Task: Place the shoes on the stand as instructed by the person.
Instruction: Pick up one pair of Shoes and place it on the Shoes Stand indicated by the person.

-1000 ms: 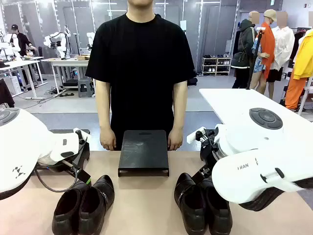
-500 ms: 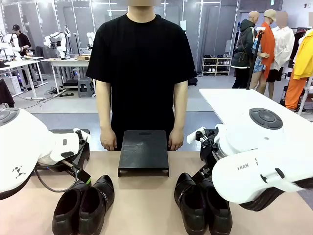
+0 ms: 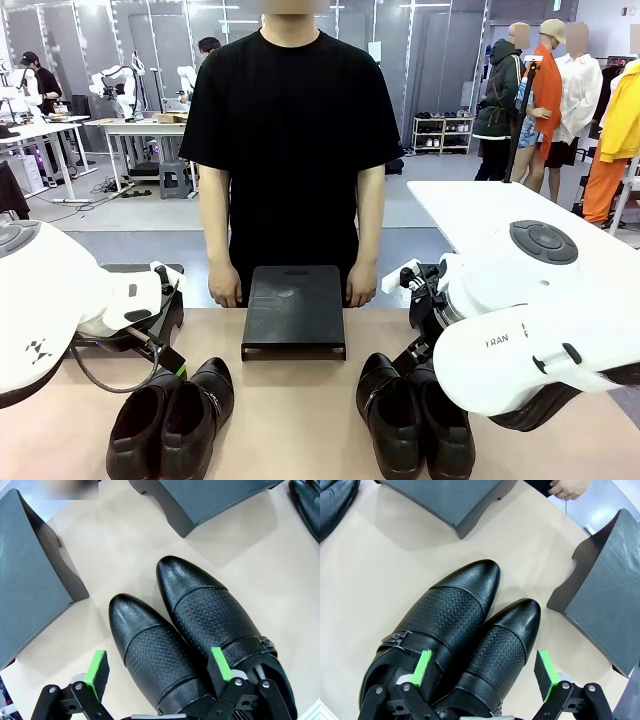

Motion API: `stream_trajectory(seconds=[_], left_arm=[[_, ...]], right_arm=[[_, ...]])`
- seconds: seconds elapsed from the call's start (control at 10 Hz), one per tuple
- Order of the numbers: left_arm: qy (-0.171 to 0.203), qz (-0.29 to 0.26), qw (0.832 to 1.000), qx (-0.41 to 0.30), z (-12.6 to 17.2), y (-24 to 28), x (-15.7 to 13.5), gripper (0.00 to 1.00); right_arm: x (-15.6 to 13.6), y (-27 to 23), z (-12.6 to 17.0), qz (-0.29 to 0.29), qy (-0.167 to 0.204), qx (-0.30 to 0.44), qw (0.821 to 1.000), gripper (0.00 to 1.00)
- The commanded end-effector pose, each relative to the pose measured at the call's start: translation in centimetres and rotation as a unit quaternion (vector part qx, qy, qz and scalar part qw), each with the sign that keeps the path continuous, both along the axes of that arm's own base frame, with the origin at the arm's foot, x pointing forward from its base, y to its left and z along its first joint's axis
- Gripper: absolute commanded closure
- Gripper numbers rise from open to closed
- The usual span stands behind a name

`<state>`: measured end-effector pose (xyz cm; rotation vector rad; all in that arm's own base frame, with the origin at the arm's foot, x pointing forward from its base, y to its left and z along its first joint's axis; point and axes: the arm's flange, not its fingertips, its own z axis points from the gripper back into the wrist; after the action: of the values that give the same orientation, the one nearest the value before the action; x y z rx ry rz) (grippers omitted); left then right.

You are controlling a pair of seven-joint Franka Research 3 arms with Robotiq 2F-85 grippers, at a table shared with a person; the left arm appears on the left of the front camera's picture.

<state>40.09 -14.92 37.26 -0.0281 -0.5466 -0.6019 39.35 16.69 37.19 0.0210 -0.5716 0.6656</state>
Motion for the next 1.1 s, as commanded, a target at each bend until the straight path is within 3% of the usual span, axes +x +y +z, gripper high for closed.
stream_trajectory(seconds=[0.0, 0.1, 0.3, 0.7, 1.0], left_arm=[[0.0, 0.0, 1.0, 0.0, 0.0, 0.0, 0.0, 0.0], [-0.001, 0.022, 1.0, 0.013, 1.5, -0.1, 0.3, 0.0], [0.034, 0.001, 0.999, -0.02, 5.2, -0.4, -0.7, 0.0], [0.144, -0.039, 0.977, -0.151, 11.8, 2.0, -1.6, 0.0], [0.204, -0.1, 0.936, -0.27, 15.6, 8.9, -3.9, 0.0]], right_arm=[[0.0, 0.0, 0.0, -0.001, 0.0, 0.001, 1.0, 0.0], [0.0, 0.0, 0.0, 0.0, 0.0, 0.0, 1.0, 0.0], [-0.1, -0.5, 3.5, -0.006, 0.038, 0.043, 0.998, 0.0], [-1.4, -3.5, 11.2, 0.007, 0.12, 0.161, 0.98, 0.0], [-4.5, -11.8, 16.0, 0.011, 0.202, 0.326, 0.924, 0.0]])
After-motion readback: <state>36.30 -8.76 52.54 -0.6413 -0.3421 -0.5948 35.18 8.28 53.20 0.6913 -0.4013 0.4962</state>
